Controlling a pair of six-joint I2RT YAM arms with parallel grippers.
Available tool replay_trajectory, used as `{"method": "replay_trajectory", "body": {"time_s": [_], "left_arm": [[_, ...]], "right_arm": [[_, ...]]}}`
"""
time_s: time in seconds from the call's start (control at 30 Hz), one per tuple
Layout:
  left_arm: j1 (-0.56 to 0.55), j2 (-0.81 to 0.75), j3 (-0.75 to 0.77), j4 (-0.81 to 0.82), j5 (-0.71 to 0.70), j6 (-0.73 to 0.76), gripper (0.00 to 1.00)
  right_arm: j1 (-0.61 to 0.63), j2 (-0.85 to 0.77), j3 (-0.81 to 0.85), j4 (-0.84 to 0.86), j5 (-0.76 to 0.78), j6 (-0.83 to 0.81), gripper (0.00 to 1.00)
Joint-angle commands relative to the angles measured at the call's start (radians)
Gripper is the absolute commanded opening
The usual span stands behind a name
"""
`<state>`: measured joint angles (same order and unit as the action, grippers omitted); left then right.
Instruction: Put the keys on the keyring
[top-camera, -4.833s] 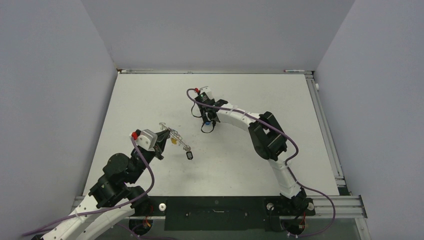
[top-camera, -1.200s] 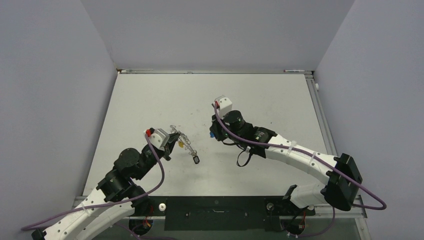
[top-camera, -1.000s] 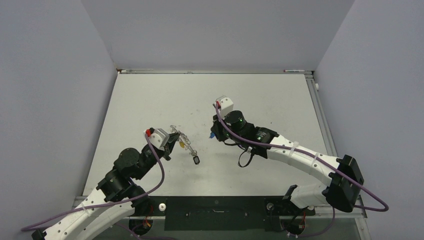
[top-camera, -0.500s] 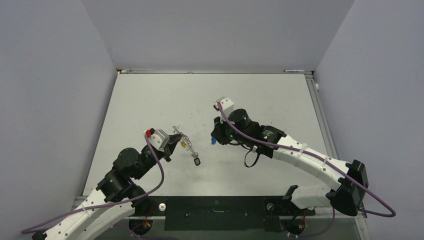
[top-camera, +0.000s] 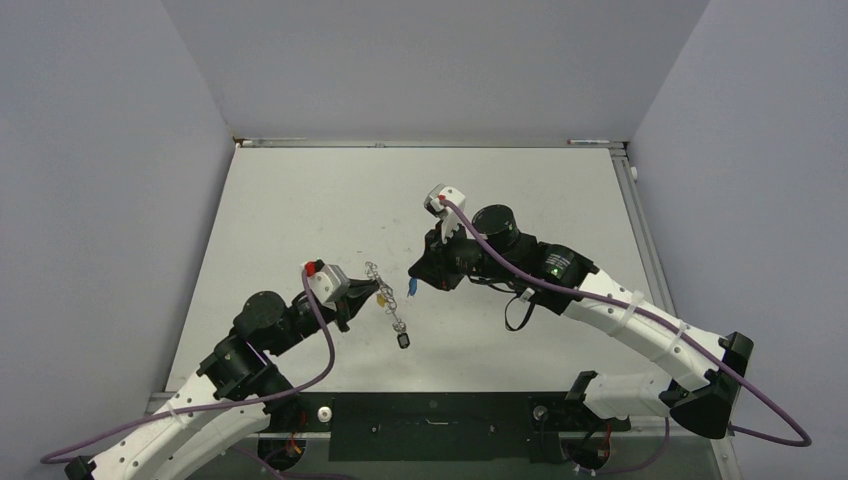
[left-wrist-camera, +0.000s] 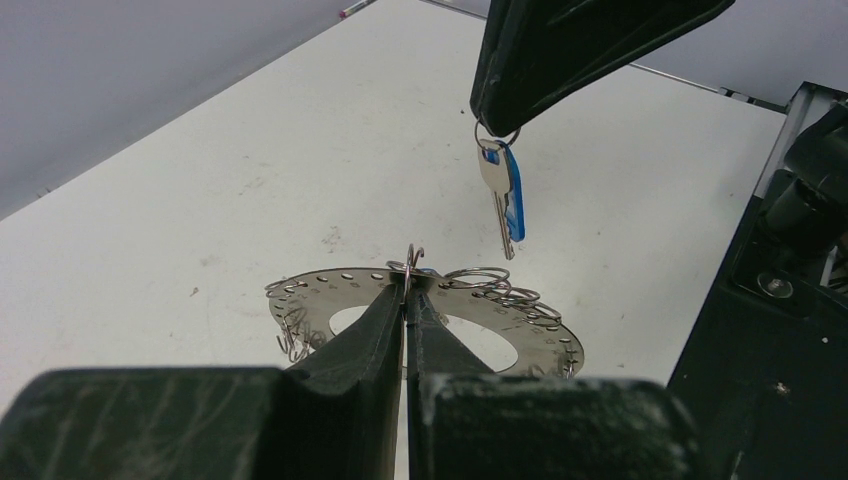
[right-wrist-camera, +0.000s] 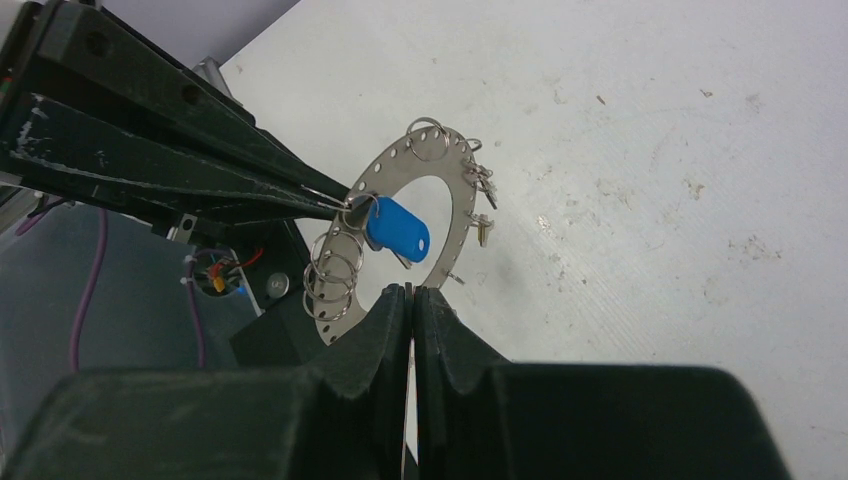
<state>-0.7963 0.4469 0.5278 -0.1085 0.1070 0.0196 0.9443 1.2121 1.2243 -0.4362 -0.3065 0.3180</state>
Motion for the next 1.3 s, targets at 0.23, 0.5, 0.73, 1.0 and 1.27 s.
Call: {"method": "replay_trajectory", "body": {"time_s": [0.23,0.5,0.73,1.0,1.27], "left_arm": [[0.015,0.079,0.07,0.11,0.109,-0.078,0.0],[0.039,0.096,0.078,0.119,0.137,-0.126,0.0],[0.046,0.109,0.084,0.121,0.18,-0.142,0.0],[0.048,0.112,0.086,0.118,0.177,-0.151,0.0],[0.049,0.12,0.086,0.121,0.186,-0.157,0.0]], "right_arm": [[0.006,0.0,0.105,-0.02,-0.081,-0.092,0.05],[0.014,0.028,0.091,-0.008,-0.112,-0.142,0.05],[0.021,0.064,0.08,0.013,-0.123,-0.161,0.05],[0.036,0.08,0.078,0.028,-0.144,-0.166,0.05],[0.054,0.078,0.053,0.069,-0.158,-0.159,0.05]]}}
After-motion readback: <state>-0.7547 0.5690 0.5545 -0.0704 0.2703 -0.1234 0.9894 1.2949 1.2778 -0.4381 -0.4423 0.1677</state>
